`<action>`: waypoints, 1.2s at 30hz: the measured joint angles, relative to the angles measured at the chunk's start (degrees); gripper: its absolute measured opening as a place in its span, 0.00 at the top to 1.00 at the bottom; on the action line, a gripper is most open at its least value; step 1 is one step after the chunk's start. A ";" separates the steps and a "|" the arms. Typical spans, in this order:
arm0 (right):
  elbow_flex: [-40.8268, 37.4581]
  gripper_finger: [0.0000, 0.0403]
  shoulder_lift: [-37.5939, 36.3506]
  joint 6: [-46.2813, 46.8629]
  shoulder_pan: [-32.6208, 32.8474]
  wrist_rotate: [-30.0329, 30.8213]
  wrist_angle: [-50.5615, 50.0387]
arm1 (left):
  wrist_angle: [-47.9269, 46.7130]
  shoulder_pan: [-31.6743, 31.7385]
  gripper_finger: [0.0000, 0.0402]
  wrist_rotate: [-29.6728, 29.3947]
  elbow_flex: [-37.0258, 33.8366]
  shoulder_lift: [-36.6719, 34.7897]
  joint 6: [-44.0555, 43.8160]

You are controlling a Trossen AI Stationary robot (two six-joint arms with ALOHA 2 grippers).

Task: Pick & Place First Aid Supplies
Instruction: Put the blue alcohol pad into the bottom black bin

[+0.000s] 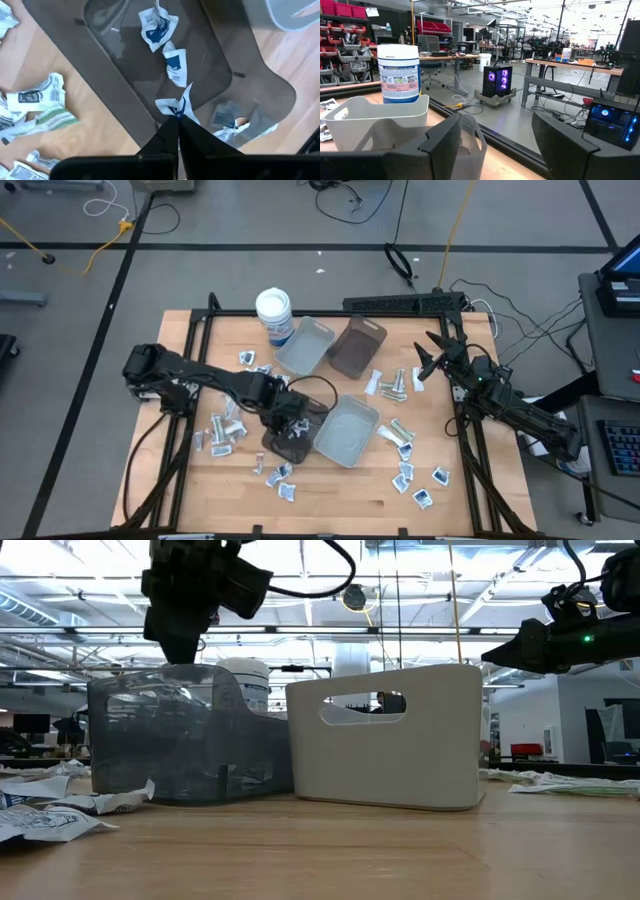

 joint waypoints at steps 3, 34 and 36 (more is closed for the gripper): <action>0.00 0.41 0.01 -0.01 0.01 -0.01 0.00 | 3.04 -0.22 0.99 0.10 0.04 2.23 1.60; -0.01 0.41 0.02 -0.02 0.01 -0.01 -0.02 | 9.63 -0.11 0.61 -6.00 0.04 10.67 1.73; -0.01 0.41 0.02 0.00 0.00 0.00 0.00 | 9.51 -0.11 0.58 -6.61 0.04 9.82 1.79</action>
